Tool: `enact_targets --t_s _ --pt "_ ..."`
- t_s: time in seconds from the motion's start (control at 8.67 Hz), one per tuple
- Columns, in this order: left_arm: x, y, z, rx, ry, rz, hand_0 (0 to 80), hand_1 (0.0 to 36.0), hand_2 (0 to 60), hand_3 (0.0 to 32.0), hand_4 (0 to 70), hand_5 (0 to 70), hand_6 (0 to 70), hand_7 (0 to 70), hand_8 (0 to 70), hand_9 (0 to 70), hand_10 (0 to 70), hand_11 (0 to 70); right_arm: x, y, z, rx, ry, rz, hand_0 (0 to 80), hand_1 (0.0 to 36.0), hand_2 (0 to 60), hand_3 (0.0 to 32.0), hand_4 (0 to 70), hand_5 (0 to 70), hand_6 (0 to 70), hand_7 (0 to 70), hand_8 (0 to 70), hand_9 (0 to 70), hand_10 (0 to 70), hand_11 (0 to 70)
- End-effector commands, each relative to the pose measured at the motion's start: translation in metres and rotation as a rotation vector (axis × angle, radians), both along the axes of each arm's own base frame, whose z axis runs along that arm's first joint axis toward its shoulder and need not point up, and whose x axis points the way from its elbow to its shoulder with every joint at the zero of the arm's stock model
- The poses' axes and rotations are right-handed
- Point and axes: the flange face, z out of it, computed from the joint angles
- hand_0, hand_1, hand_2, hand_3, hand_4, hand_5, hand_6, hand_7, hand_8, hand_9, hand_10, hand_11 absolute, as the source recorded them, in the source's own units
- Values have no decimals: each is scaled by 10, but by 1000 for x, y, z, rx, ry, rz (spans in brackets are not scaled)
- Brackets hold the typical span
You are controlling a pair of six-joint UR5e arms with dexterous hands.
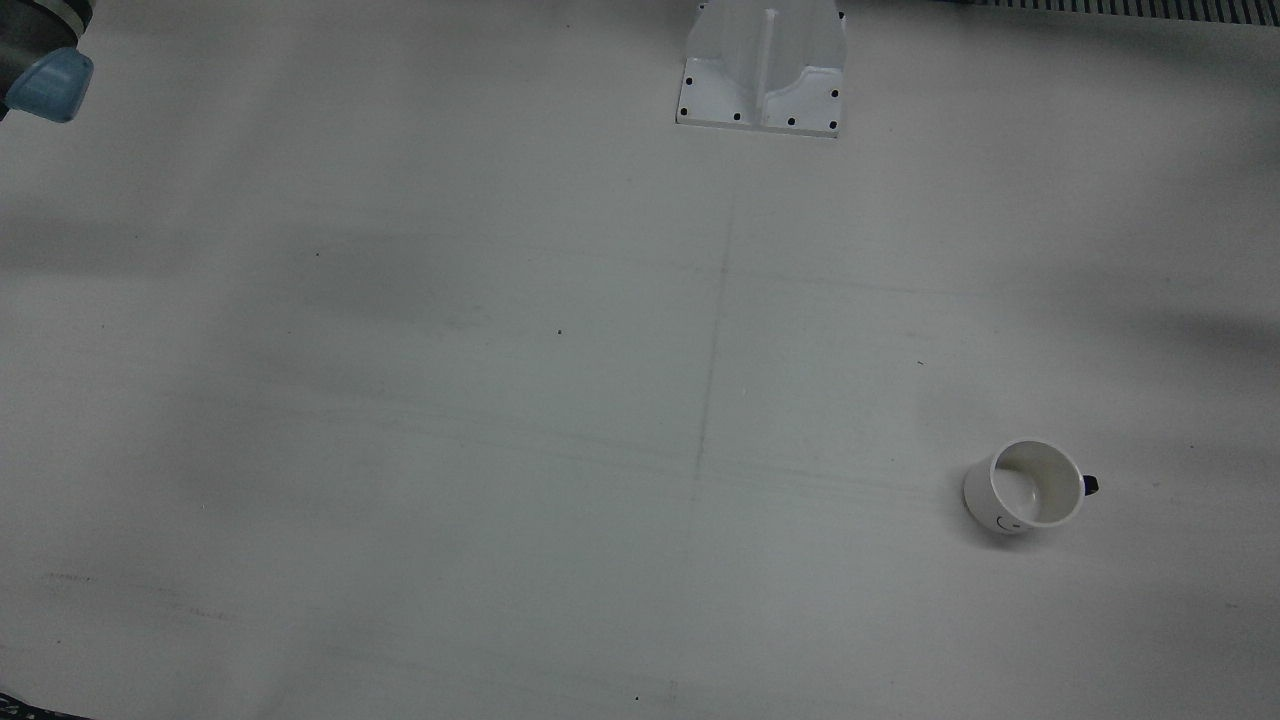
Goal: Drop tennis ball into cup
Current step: 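Carry the held tennis ball with the left hand over the white mug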
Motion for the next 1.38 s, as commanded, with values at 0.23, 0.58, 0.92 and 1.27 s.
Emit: enact_targets --t_s 0.23,0.58,0.92,1.27 --pt "97 -12 -45 40 20 172 602 360 600 0 597 225 294 700 571 700 676 700 0 0 0 0 0 0 0 0 0 0 0 0 0 0 0 0 0 0" --pt "211 7 -60 36 34 297 605 360 600 0 587 224 290 689 563 700 669 700 0 0 0 0 0 0 0 0 0 0 0 0 0 0 0 0 0 0" --pt "247 9 -43 14 26 342 605 360 600 0 566 224 282 663 559 700 659 700 0 0 0 0 0 0 0 0 0 0 0 0 0 0 0 0 0 0" --pt "247 10 -32 7 20 342 604 360 600 0 550 224 279 650 556 700 658 700 0 0 0 0 0 0 0 0 0 0 0 0 0 0 0 0 0 0"
